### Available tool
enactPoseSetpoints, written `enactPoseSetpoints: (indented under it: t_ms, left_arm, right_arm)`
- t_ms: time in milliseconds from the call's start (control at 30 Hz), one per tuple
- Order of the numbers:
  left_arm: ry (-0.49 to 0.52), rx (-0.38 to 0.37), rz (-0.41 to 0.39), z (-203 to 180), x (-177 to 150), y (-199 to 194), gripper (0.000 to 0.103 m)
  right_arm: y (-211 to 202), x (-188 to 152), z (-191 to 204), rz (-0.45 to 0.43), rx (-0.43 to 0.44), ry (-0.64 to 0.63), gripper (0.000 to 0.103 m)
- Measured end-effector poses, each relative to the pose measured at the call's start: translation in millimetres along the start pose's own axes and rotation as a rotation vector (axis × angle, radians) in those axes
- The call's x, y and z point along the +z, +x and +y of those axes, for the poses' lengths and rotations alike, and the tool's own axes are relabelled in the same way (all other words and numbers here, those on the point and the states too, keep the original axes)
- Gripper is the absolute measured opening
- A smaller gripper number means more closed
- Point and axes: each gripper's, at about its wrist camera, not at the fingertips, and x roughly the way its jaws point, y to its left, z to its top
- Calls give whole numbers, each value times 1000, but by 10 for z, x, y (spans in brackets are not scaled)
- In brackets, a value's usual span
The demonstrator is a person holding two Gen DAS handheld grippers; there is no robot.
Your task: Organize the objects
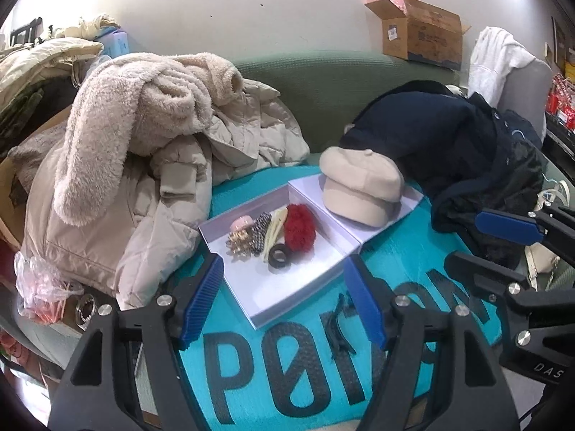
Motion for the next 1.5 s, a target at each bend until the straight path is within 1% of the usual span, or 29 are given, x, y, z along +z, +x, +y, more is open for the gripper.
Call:
enactPoseSetpoints:
  t_ms: [200, 433, 533, 633, 733, 967, 1300, 1500]
  left_arm:
    - [3, -3, 32, -45, -259, 43, 69]
    - [11, 12, 61, -85, -503, 175, 69]
    - [12, 4, 58, -109, -584, 225, 69]
    - [7, 15, 35, -132, -671, 273, 69]
    - [21, 5, 56, -177, -767, 392, 69]
    - [21, -25, 135, -325, -1010, 804, 69]
    - [-16, -98, 203, -404, -1264, 1403, 69]
    - [13, -87, 237, -496, -1359, 1691, 69]
  right_arm:
    - [43, -233, 3, 36, -6, 12, 49]
    - [248, -497, -47, 94, -11, 31, 49]
    - [356, -603, -67, 118, -15, 38, 49]
    - [456, -680, -97, 127, -25, 39, 49]
    - [559, -736, -132, 140, -24, 49, 49]
    - [835, -889, -217, 161, -33, 58, 49]
    - [1334, -1126, -390, 195, 14, 81, 49]
    - [1648, -1216, -472, 213, 16, 52, 49]
